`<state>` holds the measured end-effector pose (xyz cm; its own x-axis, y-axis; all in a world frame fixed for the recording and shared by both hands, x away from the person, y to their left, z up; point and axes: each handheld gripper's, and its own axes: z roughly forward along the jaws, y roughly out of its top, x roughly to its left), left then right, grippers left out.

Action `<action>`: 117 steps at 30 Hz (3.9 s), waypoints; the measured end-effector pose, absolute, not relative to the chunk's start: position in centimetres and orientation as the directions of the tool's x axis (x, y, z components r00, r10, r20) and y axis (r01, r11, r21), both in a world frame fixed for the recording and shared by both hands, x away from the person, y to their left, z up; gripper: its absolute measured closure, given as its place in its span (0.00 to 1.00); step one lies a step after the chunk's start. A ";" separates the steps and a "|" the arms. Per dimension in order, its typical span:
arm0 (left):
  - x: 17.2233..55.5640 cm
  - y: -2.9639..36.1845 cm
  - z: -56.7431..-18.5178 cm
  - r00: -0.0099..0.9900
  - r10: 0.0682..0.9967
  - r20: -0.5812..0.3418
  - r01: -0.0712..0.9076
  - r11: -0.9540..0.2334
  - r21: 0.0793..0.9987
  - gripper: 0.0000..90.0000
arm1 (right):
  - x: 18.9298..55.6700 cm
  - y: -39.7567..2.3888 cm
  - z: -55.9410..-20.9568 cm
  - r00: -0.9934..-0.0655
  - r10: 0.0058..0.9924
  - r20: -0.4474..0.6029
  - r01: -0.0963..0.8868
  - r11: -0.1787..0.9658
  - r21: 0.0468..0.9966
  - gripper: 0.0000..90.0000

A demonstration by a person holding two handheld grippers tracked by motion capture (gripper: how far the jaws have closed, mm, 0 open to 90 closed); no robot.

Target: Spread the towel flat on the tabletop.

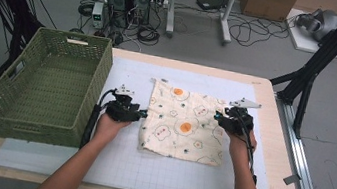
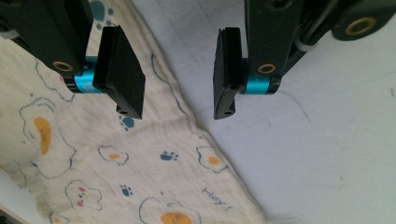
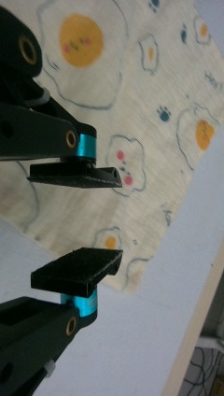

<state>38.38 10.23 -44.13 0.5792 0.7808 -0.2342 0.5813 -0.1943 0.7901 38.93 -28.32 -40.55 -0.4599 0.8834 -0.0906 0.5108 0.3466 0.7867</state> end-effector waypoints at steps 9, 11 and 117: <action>37.0 8.8 -45.2 0.657 0.728 -0.195 0.547 -0.282 0.788 0.55 | 35.7 -28.2 -41.4 -0.534 0.842 -0.075 0.537 0.406 0.739 0.58; 36.7 8.3 -45.1 0.687 0.714 -0.138 0.509 -0.337 0.792 0.61 | 35.0 -28.4 -42.3 -0.537 0.840 -0.075 0.555 0.419 0.718 0.58; 32.2 12.2 -44.1 0.632 0.764 -0.132 0.495 -0.267 0.827 0.77 | 30.5 -27.1 -44.0 -0.623 0.782 -0.018 0.553 0.458 0.696 0.82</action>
<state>32.17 12.24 -44.10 0.6322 0.7635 -0.1319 0.4951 -0.2671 0.8268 30.48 -27.13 -44.01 -0.6234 0.7817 -0.0185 0.5532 0.4576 0.6961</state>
